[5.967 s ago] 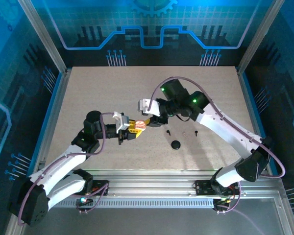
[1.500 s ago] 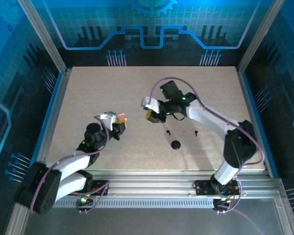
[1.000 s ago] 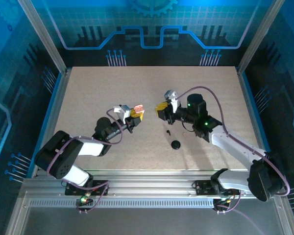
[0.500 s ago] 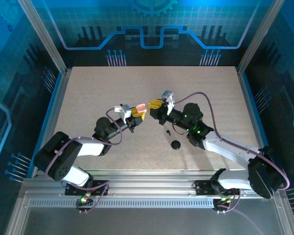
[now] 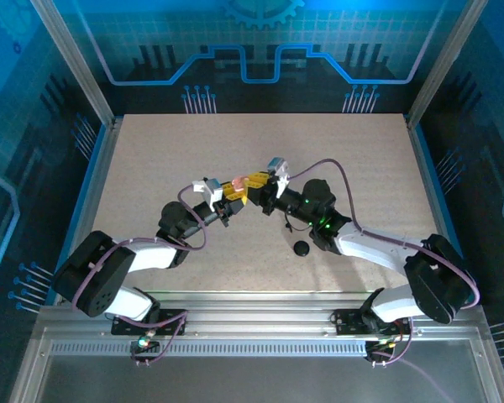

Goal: Insert the wireless bluetooth earbuds into the charging case

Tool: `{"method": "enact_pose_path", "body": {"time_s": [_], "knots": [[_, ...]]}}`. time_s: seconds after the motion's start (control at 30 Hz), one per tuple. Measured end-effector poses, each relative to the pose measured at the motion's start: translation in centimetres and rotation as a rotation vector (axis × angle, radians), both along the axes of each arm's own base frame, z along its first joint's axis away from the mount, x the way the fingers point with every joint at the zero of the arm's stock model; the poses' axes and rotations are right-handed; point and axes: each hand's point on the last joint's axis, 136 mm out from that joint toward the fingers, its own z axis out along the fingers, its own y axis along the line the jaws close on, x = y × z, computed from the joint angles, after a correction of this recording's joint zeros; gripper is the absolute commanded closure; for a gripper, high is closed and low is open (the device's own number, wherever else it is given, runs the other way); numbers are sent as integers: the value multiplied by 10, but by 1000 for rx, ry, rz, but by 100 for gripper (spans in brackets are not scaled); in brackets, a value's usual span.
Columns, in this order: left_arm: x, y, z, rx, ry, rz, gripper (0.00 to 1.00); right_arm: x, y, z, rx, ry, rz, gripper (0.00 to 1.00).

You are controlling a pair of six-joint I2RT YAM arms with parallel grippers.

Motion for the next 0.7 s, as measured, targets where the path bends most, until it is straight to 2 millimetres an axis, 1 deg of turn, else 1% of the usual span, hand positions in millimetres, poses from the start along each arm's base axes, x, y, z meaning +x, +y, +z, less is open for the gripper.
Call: {"method": "enact_pose_path", "body": {"time_s": [0.1, 0.27, 0.7], "knots": [[0, 0, 0, 0, 1, 0, 89, 1, 4, -4, 3, 8, 0, 79], [-1, 1, 5, -6, -11, 0, 88, 3, 7, -4, 17, 9, -4, 79], [-2, 1, 6, -8, -15, 0, 88, 7, 5, 10, 59, -28, -27, 79]]}}
